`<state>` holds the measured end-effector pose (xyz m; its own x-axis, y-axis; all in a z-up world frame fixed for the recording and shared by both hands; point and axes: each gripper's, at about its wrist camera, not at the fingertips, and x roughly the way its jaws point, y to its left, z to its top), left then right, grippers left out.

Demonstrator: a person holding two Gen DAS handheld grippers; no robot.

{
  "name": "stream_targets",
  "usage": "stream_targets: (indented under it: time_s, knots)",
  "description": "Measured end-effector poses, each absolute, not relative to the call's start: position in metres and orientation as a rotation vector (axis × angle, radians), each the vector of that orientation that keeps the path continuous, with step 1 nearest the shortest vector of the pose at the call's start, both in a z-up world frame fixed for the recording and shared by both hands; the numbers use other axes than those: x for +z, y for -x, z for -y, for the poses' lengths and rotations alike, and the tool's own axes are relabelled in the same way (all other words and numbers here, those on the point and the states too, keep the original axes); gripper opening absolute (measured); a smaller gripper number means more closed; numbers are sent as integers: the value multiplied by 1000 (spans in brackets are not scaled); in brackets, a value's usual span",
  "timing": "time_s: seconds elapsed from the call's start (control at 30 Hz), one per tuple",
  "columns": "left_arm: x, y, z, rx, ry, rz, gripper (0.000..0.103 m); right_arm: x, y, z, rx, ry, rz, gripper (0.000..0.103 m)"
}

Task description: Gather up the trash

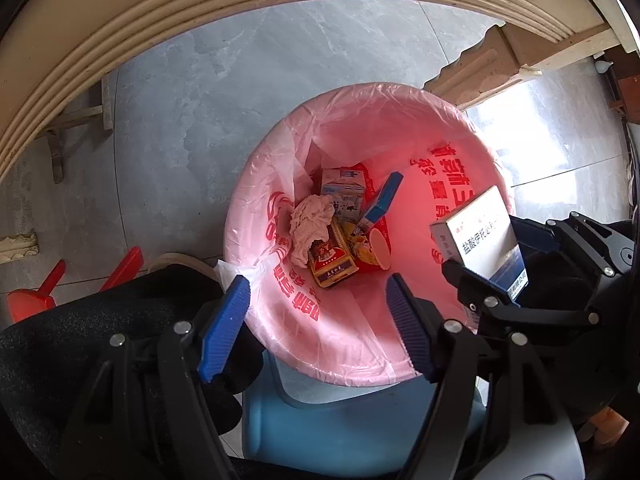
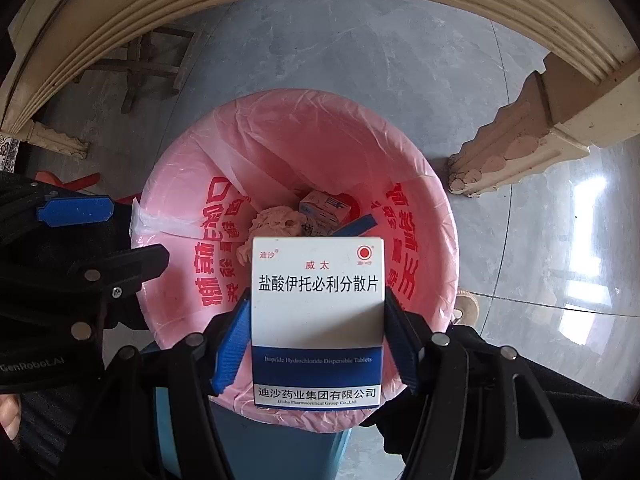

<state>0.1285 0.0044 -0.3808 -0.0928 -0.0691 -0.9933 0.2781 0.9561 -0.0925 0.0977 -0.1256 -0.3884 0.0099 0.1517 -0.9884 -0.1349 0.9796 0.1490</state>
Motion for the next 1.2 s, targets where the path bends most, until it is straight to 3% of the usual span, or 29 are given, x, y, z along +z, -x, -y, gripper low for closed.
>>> stream_targets:
  time_s: [0.1,0.2,0.7,0.87,1.2]
  knots:
    - [-384,-130,-8,-283,-156,-1652,69,-389,-98,122,222,6,-1545,74]
    - [-386,-131,-10,-266,-154,-1657,69,-388,-98,122,216,8,-1542,77]
    - [-390,-131,-16,-237,-144,-1672,69,-391,-99,125,182,28,-1552,78]
    - [-388,-128,-18,-225,-131,-1672,69,-389,-100,134,142,8,-1551,83]
    - [-355,-112,-14,-183,-142,-1564,69,-361,-94,143,79,-3,-1484,83]
